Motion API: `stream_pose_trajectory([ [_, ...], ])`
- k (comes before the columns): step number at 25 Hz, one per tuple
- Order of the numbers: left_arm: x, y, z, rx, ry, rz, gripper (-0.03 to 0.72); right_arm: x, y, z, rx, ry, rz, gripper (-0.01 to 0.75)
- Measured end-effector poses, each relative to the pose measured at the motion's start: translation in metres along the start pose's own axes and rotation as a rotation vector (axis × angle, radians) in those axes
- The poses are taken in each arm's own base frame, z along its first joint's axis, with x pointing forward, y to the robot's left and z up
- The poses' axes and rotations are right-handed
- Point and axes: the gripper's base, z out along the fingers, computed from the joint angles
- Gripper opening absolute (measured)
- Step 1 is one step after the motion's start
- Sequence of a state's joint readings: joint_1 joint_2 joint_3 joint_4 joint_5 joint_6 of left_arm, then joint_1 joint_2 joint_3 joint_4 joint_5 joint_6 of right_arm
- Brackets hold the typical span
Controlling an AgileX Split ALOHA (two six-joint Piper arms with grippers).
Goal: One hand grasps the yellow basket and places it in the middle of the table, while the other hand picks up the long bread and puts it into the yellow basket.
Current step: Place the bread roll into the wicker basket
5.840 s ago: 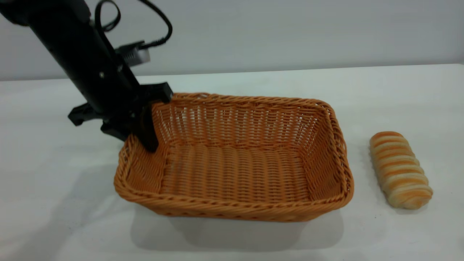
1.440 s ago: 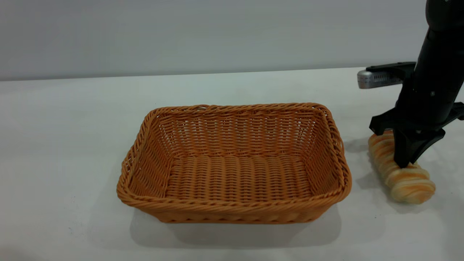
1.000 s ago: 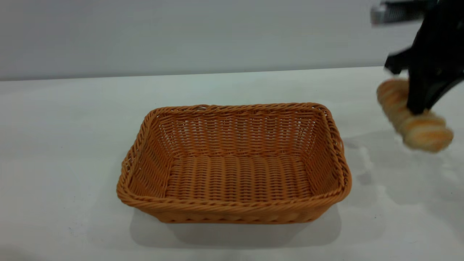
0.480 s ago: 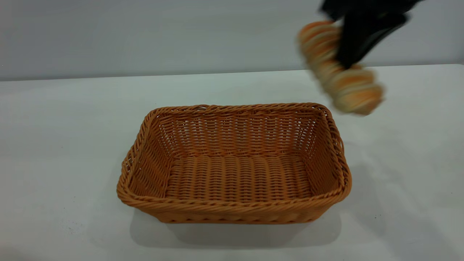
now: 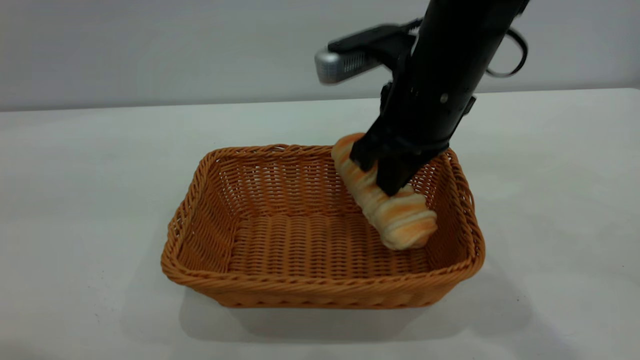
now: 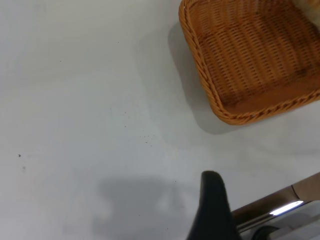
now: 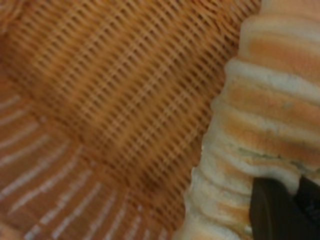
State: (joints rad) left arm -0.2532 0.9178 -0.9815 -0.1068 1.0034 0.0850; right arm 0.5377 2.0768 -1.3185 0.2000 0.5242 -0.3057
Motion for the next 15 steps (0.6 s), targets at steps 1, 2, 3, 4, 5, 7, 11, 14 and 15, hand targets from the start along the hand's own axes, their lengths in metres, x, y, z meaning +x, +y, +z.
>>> stream_pose_trajectory([
  [1,0.0,0.0,0.0,0.0,0.002,0.0,0.586,0.0,-0.001,0.004,0.003,-0.003,-0.003,0.047],
  [2,0.0,0.0,0.0,0.0,0.002,0.0,0.586,0.001,-0.001,0.007,0.005,-0.007,-0.005,0.072],
  [3,0.0,0.0,0.0,0.0,0.005,0.0,0.586,0.0,-0.001,0.008,0.007,-0.011,-0.007,0.101],
  [4,0.001,0.0,0.0,0.0,0.009,0.001,0.586,0.0,-0.001,0.008,0.009,-0.017,-0.011,0.147],
  [5,0.001,0.0,0.0,-0.001,0.013,0.001,0.586,0.0,-0.001,0.008,0.01,-0.019,-0.013,0.202],
  [7,0.002,0.0,0.0,-0.001,0.02,0.001,0.586,0.0,-0.001,0.008,0.01,-0.019,-0.014,0.309],
  [11,0.003,0.0,-0.002,-0.002,0.015,0.003,0.586,0.0,-0.001,0.005,0.006,-0.011,-0.02,0.462],
  [14,0.006,0.0,-0.005,-0.004,0.0,0.005,0.586,-0.002,0.0,-0.005,0.005,-0.011,-0.038,0.487],
  [15,0.009,0.0,-0.006,-0.005,-0.007,0.005,0.586,-0.004,0.0,-0.012,0.009,-0.022,-0.049,0.488],
])
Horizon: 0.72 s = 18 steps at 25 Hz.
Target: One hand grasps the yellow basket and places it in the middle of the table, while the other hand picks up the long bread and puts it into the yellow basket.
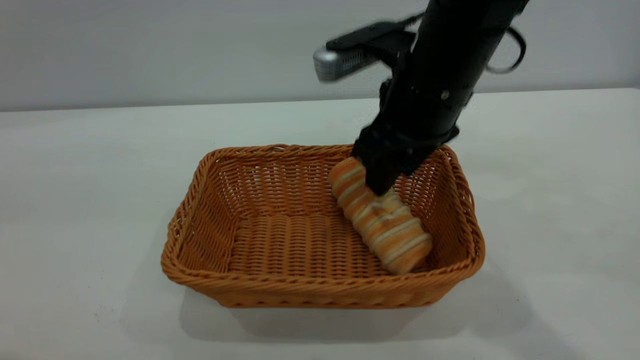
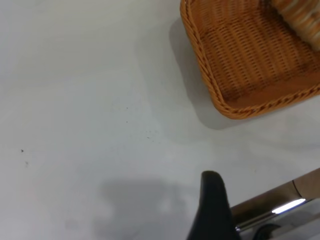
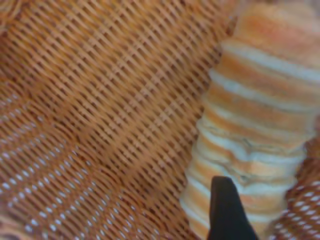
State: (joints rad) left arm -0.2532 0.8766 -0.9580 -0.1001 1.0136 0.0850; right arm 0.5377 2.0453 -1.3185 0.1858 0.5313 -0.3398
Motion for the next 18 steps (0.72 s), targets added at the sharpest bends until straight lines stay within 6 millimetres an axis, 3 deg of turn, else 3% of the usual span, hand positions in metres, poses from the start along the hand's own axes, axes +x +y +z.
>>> stream_pose_trajectory([
  [6,0.031,0.0,0.002,-0.008,-0.025,0.0,0.586,-0.013,0.0,-0.052,0.046,-0.085,-0.061,0.477],
  [13,0.071,-0.001,0.0,-0.018,-0.044,0.008,0.586,-0.011,0.0,-0.107,0.107,-0.087,-0.048,0.438],
  [18,0.09,-0.002,-0.013,-0.024,-0.119,0.016,0.586,-0.004,-0.002,-0.149,0.186,-0.101,-0.027,0.413],
])
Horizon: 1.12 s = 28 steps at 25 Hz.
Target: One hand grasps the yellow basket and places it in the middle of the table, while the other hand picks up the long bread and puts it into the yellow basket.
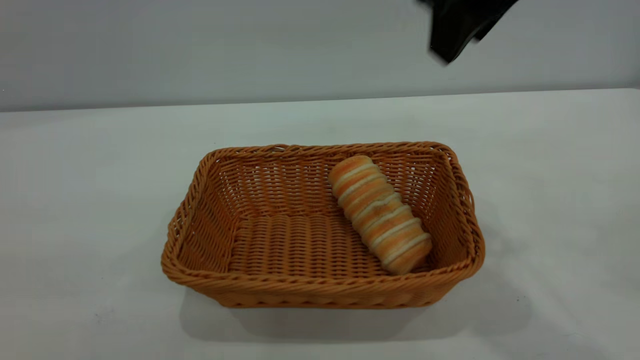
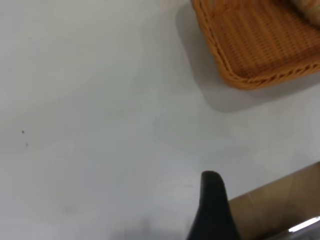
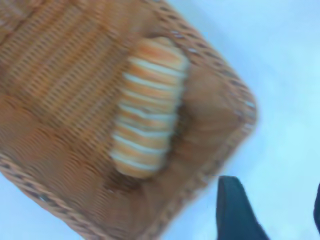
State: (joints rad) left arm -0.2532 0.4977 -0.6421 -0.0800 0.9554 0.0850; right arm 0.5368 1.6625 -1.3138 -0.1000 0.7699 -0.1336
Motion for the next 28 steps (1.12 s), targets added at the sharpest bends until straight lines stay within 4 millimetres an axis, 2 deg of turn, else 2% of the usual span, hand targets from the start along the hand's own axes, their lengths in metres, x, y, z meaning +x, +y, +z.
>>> stream_pose_trajectory([
  [10,0.022,-0.001,-0.028,-0.018,-0.081,0.021,0.586,0.02,-0.01,-0.101,0.068,-0.067,0.071,0.38],
  [15,0.031,-0.002,-0.036,-0.025,-0.095,0.026,0.586,0.043,-0.009,-0.158,0.081,-0.127,0.097,0.38],
  [20,0.05,-0.002,-0.032,-0.023,-0.075,0.005,0.586,0.073,-0.007,-0.211,0.096,-0.207,0.121,0.378],
  [23,0.062,-0.003,-0.029,-0.022,-0.068,0.002,0.586,0.095,-0.003,-0.232,0.101,-0.257,0.13,0.378],
  [26,0.072,-0.003,-0.032,-0.023,-0.08,0.004,0.586,0.124,0.004,-0.239,0.093,-0.277,0.139,0.378],
  [28,0.076,-0.002,-0.033,-0.038,-0.094,0.011,0.586,0.145,0.009,-0.237,0.083,-0.277,0.142,0.378],
])
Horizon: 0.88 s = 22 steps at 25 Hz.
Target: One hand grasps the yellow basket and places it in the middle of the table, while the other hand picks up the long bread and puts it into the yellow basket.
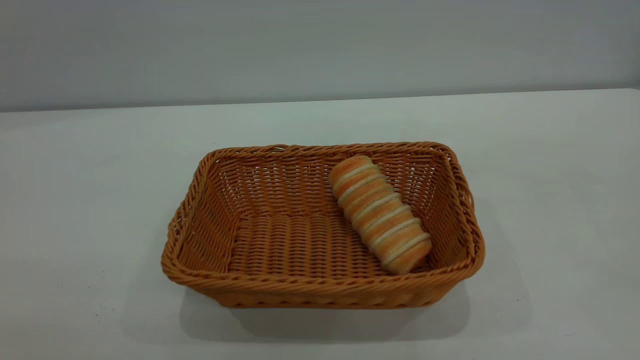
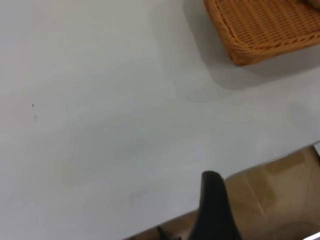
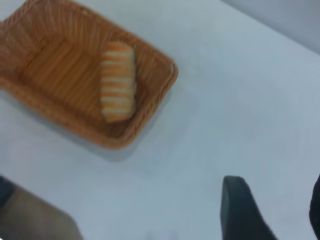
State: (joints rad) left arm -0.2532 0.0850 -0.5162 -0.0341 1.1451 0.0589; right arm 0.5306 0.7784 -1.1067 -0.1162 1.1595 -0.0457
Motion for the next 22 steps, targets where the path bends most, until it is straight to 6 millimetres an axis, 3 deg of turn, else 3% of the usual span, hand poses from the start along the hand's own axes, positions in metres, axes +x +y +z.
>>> stream_pose_trajectory([
  [13,0.011,0.003,-0.008,-0.046,-0.062,-0.038,0.585,0.127,0.015,-0.006,-0.037,-0.092,0.116,0.378],
  [17,0.012,0.004,-0.004,-0.049,-0.057,-0.037,0.585,0.154,0.017,-0.008,-0.035,-0.159,0.132,0.378],
  [22,0.012,0.004,-0.004,-0.049,-0.062,-0.037,0.585,0.174,0.018,-0.014,-0.032,-0.25,0.142,0.378],
])
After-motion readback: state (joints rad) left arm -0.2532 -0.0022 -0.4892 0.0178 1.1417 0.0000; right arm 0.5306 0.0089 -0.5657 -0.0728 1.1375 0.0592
